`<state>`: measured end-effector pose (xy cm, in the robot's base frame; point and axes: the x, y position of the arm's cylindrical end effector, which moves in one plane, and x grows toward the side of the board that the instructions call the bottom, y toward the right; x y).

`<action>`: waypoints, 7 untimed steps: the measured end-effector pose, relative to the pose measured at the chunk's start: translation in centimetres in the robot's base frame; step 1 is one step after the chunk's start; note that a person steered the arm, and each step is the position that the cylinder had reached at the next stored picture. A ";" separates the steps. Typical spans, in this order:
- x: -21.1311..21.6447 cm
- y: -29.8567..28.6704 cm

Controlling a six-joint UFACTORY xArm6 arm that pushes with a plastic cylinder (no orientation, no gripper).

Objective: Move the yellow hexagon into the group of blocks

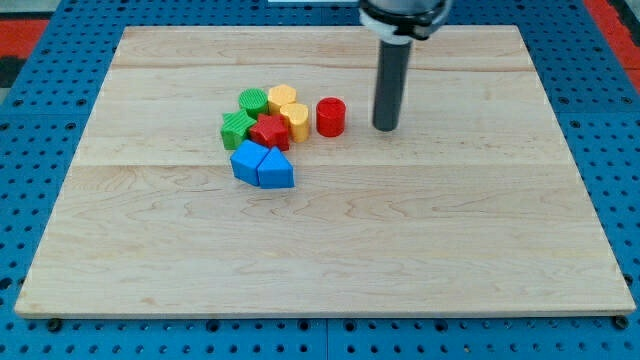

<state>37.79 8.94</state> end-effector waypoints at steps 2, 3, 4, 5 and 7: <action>-0.6 -4.1; -0.1 -8.8; -0.1 -11.4; -0.6 -5.4; -9.0 -8.8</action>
<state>28.74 0.15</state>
